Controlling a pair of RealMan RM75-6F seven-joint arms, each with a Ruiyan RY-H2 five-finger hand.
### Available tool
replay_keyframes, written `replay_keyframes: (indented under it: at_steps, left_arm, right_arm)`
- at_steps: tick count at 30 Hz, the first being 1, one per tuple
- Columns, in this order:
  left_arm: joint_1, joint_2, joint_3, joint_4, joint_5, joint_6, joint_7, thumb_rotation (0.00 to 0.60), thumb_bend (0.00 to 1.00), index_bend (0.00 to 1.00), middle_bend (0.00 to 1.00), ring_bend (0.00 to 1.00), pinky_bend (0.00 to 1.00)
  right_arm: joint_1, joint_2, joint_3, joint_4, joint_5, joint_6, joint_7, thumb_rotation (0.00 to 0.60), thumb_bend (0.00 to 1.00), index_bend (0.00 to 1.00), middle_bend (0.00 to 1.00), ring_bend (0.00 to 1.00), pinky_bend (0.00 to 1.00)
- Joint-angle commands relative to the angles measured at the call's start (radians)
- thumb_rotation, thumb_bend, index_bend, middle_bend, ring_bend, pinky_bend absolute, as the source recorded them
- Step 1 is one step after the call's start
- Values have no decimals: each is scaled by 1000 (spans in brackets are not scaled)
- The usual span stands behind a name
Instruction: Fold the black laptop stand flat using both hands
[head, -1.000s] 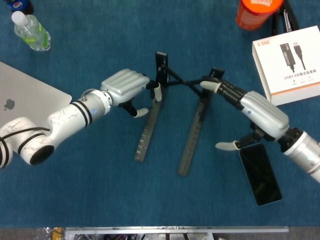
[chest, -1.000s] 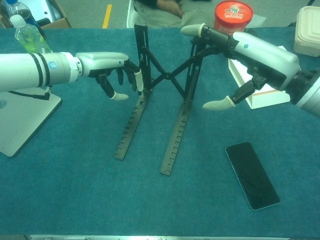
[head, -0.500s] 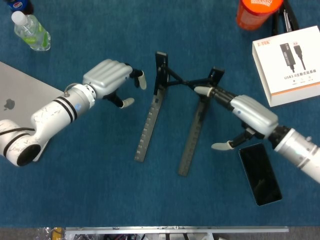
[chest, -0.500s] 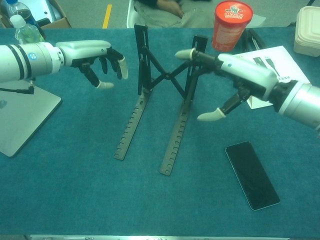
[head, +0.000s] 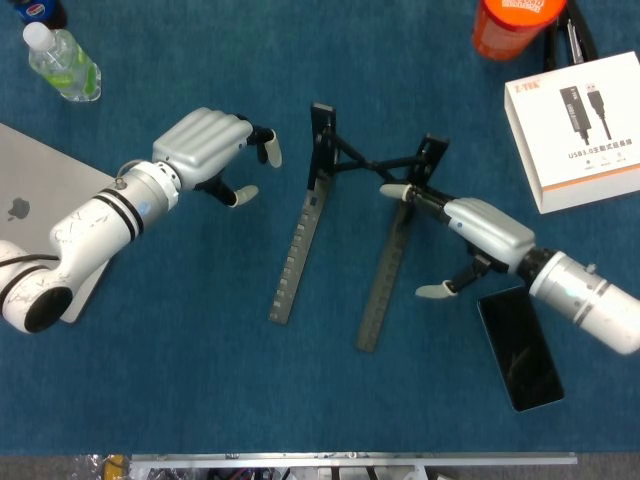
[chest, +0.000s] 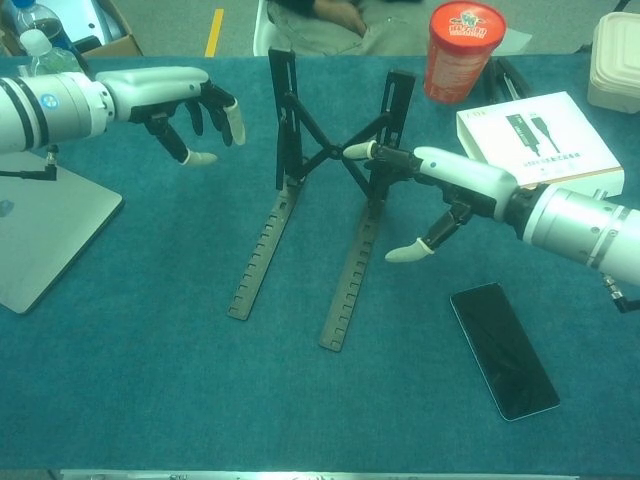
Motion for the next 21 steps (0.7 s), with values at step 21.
replay_keyframes:
  at_steps: [21]
  left_arm:
    - [19,15,-9,-14,10,2,13,600,329,355,374,273,339]
  right_arm:
    - [17,-29,-2,43,14,-22,29,600,89,0,45,0,136]
